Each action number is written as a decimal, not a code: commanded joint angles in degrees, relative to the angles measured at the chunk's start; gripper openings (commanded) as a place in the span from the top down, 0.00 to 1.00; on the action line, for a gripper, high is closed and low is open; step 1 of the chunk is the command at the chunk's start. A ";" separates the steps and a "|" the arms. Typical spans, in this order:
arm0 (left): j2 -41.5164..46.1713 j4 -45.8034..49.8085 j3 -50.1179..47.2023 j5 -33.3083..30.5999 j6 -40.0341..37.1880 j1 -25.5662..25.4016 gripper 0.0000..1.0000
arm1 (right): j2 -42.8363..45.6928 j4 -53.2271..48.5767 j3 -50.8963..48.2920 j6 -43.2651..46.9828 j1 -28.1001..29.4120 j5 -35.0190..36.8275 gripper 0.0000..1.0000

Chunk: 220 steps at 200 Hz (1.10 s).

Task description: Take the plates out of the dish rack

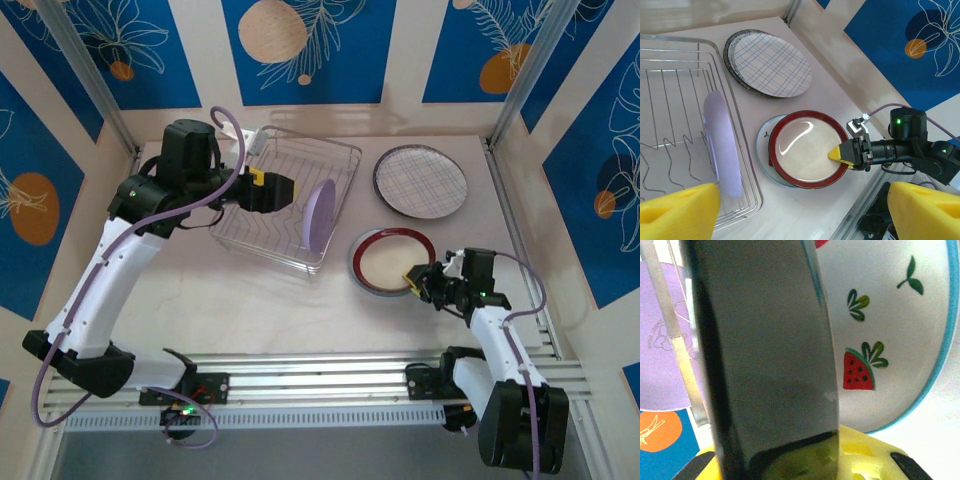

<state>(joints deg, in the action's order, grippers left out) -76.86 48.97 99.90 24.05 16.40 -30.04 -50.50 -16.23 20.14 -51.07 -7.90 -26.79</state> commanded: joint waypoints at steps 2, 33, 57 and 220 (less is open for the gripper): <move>1.70 -1.62 -0.66 1.61 0.94 -0.45 0.13 | -0.17 7.58 0.27 0.14 -0.29 -3.25 1.00; 1.84 -1.77 -0.94 1.57 1.61 -0.44 0.13 | -0.96 8.73 -0.41 -0.59 -0.32 -2.82 1.00; 1.87 -2.12 -0.72 1.54 1.88 -0.46 0.14 | -1.83 9.27 -0.97 -1.07 -0.27 -2.62 1.00; 2.81 -4.11 -2.33 1.02 3.01 -0.52 0.14 | -8.44 0.67 1.40 -2.19 3.04 3.09 0.67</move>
<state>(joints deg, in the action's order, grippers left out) -75.77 46.98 98.37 24.21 18.50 -30.15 -57.87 -12.23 19.16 -53.30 -5.87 -24.86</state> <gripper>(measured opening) 0.864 0.305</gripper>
